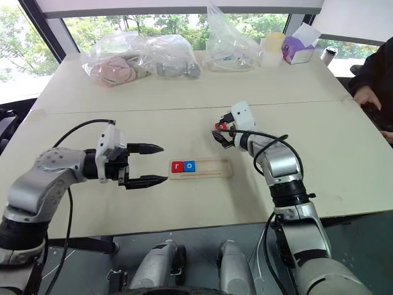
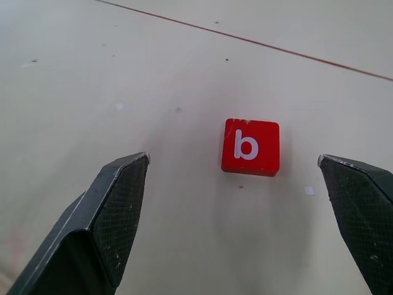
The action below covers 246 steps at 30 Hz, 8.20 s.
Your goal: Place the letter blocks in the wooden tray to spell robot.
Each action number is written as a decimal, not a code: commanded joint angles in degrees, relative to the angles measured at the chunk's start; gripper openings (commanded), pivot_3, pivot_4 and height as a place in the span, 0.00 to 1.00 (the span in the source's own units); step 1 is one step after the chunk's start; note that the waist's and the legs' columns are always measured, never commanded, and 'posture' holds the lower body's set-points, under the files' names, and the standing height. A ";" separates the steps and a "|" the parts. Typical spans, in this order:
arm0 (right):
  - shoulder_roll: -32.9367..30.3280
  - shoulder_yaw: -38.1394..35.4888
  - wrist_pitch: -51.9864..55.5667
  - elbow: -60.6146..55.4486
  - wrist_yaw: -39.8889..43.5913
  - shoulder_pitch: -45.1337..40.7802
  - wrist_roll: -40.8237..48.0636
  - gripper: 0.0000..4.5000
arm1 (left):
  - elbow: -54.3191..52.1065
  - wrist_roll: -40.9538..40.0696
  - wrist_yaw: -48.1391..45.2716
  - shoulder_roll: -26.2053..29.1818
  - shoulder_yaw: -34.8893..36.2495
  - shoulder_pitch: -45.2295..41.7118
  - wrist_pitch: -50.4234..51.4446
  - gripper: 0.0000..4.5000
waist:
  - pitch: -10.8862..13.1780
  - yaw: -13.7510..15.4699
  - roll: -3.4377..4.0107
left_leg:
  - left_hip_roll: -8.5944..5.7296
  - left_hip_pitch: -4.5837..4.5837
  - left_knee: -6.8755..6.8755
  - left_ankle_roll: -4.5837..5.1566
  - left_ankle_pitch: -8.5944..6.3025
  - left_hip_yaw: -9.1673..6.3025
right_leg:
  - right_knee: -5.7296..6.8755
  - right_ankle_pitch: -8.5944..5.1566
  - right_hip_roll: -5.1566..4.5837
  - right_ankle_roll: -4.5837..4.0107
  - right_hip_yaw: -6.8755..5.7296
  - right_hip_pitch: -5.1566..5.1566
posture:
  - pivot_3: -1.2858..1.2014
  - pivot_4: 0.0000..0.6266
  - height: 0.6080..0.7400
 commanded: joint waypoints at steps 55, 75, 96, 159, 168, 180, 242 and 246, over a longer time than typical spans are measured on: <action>2.64 -11.20 38.47 -48.76 -12.29 23.03 -4.07 0.36 | 1.90 -2.93 5.09 1.66 -3.18 -1.91 -5.14 1.00 | 0.01 -0.04 0.03 | 0.08 0.17 -0.70 -0.45 0.26 -0.02 | -0.18 0.03 0.17 -0.11 0.04 -0.16 | 0.52 0.24 0.89; -17.29 -7.51 28.74 -44.68 10.48 18.26 7.01 0.99 | 0.78 -3.29 6.17 2.53 -2.45 -1.22 -4.84 1.00 | 0.05 0.09 0.06 | 0.07 0.16 -0.67 -0.44 0.26 -0.02 | -0.23 0.02 0.17 -0.10 0.03 -0.14 | 0.52 0.24 0.89; -32.24 7.60 -35.96 4.74 54.28 7.52 -4.93 0.99 | -0.90 -3.13 7.45 2.60 -1.61 -0.81 -4.66 1.00 | 0.14 0.36 -0.13 | 0.06 0.19 -0.60 -0.36 0.22 0.03 | -0.22 -0.04 0.17 0.03 0.05 -0.04 | 0.52 0.24 0.89; -10.94 16.81 -31.27 7.61 54.87 -5.80 -9.96 0.26 | -5.67 -3.88 9.03 6.61 0.50 5.24 -4.62 1.00 | 0.15 1.02 -0.11 | 0.06 0.42 -0.63 -0.46 0.27 0.07 | -0.10 0.03 0.14 -0.09 0.11 0.05 | 0.52 0.24 0.89; -10.47 16.95 -31.71 8.38 54.77 -5.77 -10.40 0.26 | -5.61 -4.03 9.31 6.48 0.27 4.95 -4.56 1.00 | 0.15 0.91 -0.11 | 0.06 0.42 -0.63 -0.47 0.27 0.07 | -0.09 0.03 0.15 -0.09 0.11 0.05 | 0.52 0.24 0.89; -9.79 17.01 -31.26 7.99 54.56 -5.73 -10.49 0.99 | -5.65 -4.20 9.49 6.62 -0.06 4.38 -4.32 1.00 | 0.15 0.89 -0.11 | 0.06 0.42 -0.63 -0.47 0.27 0.07 | -0.10 0.03 0.16 -0.09 0.11 0.05 | 0.52 0.24 0.89; -0.79 -11.50 5.01 -4.82 0.59 -0.36 -9.92 0.99 | -5.35 -3.46 9.25 4.86 -1.75 3.46 -4.39 1.00 | 0.16 -0.15 -0.08 | 0.10 0.42 -0.72 -0.62 0.36 0.07 | -0.01 0.06 0.15 -0.16 0.15 -0.04 | 0.52 0.24 0.89; 1.35 -12.66 5.45 -1.17 -3.34 -1.24 -9.14 0.99 | -5.32 -2.94 9.02 4.76 -2.33 3.15 -4.57 1.00 | 0.16 -0.13 -0.08 | 0.09 0.42 -0.72 -0.61 0.37 0.08 | -0.02 0.07 0.18 -0.15 0.15 -0.02 | 0.52 0.24 0.89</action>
